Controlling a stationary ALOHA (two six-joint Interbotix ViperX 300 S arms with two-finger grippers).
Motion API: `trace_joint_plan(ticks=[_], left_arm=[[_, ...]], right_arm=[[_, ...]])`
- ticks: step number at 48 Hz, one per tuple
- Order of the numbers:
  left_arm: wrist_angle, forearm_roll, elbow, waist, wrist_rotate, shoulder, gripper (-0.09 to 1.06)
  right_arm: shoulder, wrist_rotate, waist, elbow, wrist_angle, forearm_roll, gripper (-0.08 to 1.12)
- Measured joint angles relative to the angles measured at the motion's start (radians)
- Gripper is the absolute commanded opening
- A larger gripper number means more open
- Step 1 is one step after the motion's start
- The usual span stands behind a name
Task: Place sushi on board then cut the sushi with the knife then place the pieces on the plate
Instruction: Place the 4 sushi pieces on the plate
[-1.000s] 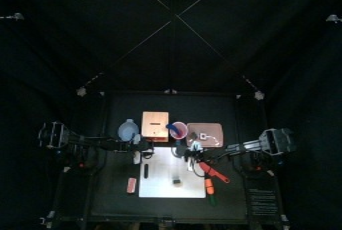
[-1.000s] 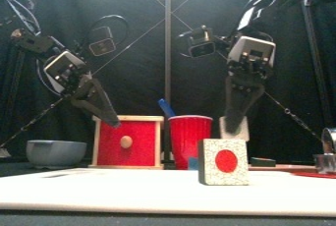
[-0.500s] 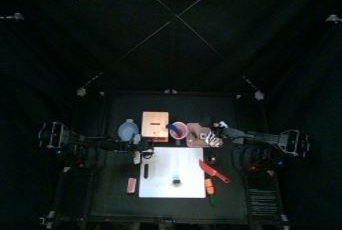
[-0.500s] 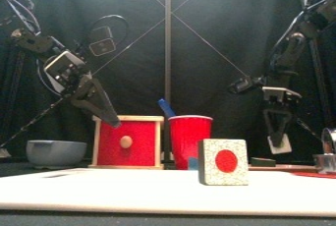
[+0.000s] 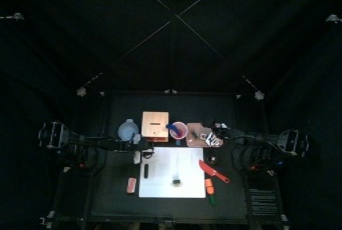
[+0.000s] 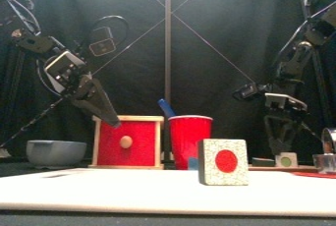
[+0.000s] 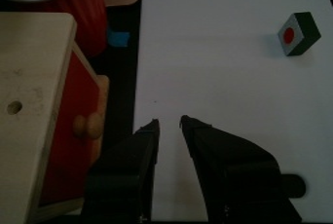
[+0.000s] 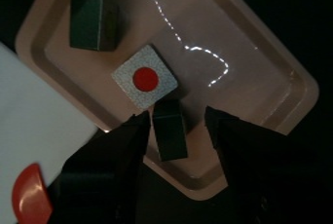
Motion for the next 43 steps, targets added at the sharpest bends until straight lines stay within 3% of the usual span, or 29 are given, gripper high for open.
trace_joint_plan(ticks=[10,21,43], left_arm=[[-0.002,-0.002,0.000,0.000,0.000,0.000,0.68],[-0.002,-0.002,0.000,0.000,-0.003,-0.002,0.68],[-0.002,-0.037,0.000,-0.002,-0.003,-0.006,0.68]], right_arm=[[0.026,-0.017,0.291,-0.123,0.005,-0.049,0.84],[0.170,0.000,0.532,-0.255,0.008,-0.092,0.84],[0.456,-0.003,0.669,-0.456,0.011,-0.064,0.84]])
